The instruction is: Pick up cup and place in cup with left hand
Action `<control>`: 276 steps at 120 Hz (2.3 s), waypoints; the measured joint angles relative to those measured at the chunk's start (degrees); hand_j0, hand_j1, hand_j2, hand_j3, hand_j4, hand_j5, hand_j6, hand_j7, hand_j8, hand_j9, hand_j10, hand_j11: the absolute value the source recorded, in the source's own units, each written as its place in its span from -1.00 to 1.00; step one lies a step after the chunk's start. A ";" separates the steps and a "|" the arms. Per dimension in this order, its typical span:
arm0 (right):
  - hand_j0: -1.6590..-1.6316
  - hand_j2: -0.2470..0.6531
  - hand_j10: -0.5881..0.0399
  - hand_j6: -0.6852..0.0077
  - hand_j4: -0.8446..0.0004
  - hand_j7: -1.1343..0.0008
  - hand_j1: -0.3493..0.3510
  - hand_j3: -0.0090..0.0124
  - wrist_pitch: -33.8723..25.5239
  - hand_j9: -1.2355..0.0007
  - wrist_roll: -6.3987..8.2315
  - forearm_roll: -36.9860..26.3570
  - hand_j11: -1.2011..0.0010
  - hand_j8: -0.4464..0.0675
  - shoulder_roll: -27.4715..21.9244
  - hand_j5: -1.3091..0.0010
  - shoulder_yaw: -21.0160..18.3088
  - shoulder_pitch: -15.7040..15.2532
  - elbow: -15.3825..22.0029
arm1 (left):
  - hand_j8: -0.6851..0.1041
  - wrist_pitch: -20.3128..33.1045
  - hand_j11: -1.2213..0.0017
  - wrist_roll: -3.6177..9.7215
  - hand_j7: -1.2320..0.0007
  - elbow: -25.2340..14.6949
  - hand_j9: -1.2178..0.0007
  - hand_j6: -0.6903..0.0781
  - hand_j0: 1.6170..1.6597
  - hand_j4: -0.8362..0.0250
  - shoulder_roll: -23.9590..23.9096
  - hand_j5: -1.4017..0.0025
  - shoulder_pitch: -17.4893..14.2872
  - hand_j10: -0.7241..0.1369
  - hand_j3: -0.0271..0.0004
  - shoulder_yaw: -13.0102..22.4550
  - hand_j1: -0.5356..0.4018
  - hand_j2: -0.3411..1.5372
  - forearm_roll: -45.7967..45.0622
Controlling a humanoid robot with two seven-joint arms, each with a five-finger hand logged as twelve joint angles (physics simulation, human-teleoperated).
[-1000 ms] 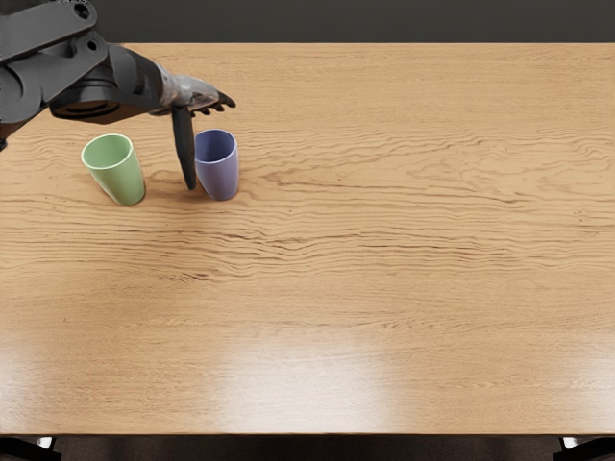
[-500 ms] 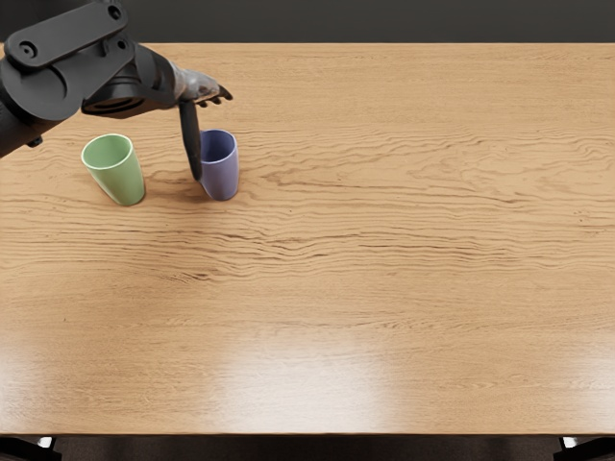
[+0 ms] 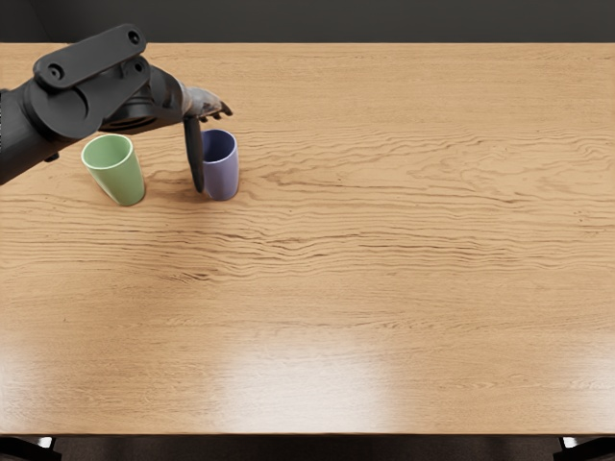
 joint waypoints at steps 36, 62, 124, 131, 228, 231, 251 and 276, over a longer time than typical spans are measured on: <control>-0.93 -0.46 0.80 0.91 0.94 0.94 -0.92 -0.16 0.00 0.95 0.00 0.00 0.95 0.64 0.00 0.95 0.00 0.00 -0.04 | 0.58 2.37 0.87 0.00 0.88 -0.09 0.88 0.64 0.92 0.80 -1.03 0.89 0.61 0.54 0.97 1.63 0.74 -0.62 1.68; -0.93 -0.46 0.80 0.91 0.94 0.94 -0.92 -0.16 0.00 0.95 0.00 0.00 0.95 0.64 0.00 0.95 0.00 0.00 -0.04 | 0.49 2.07 0.79 0.04 0.80 -0.41 0.79 0.54 0.92 0.71 -1.41 0.82 0.33 0.46 0.97 1.70 0.64 -0.62 1.53; -0.93 -0.46 0.80 0.91 0.94 0.94 -0.92 -0.16 0.00 0.95 0.02 0.00 0.95 0.64 0.00 0.95 0.00 0.00 -0.03 | 0.28 1.61 0.62 0.43 0.63 -0.46 0.62 0.33 0.92 0.53 -2.22 0.67 -0.05 0.27 0.97 1.74 0.44 -0.60 1.26; -0.93 -0.46 0.80 0.91 0.94 0.94 -0.92 -0.16 0.00 0.95 0.02 0.00 0.95 0.64 0.00 0.95 0.00 0.00 -0.04 | 0.24 1.58 0.59 0.43 0.60 -0.47 0.59 0.29 0.92 0.49 -2.22 0.64 0.00 0.23 0.97 1.76 0.40 -0.59 1.29; -0.93 -0.46 0.80 0.91 0.94 0.94 -0.92 -0.16 0.00 0.95 0.05 0.87 0.95 0.64 0.00 0.95 0.09 0.00 -0.07 | 0.05 1.13 0.06 0.57 0.07 0.09 0.06 0.09 0.84 -0.06 -1.87 0.18 0.09 -0.32 0.97 2.60 -0.14 -0.57 1.33; -0.93 -0.46 0.80 0.91 0.94 0.94 -0.92 -0.16 0.00 0.95 0.04 0.88 0.95 0.64 0.00 0.95 0.09 0.00 -0.07 | 0.04 0.73 0.04 0.56 0.05 0.17 0.04 0.10 0.83 -0.07 -1.87 0.16 -0.05 -0.33 0.97 2.60 -0.12 -0.58 1.30; -0.93 -0.46 0.80 0.91 0.94 0.94 -0.92 -0.16 0.00 0.95 0.04 0.89 0.95 0.64 0.00 0.95 0.09 0.00 -0.07 | 0.09 -0.49 -0.08 0.57 -0.06 0.36 -0.07 0.16 0.73 -0.06 -1.81 0.09 0.08 -0.28 0.97 2.46 -0.15 -0.52 1.46; -0.93 -0.46 0.80 0.91 0.94 0.94 -0.92 -0.16 0.00 0.95 0.04 0.91 0.95 0.64 0.00 0.95 0.09 0.00 -0.07 | 0.15 -2.28 -0.16 1.37 -0.15 -0.32 -0.17 0.20 0.70 -0.05 -0.80 0.02 -0.67 -0.30 0.97 2.24 -0.14 -0.47 0.58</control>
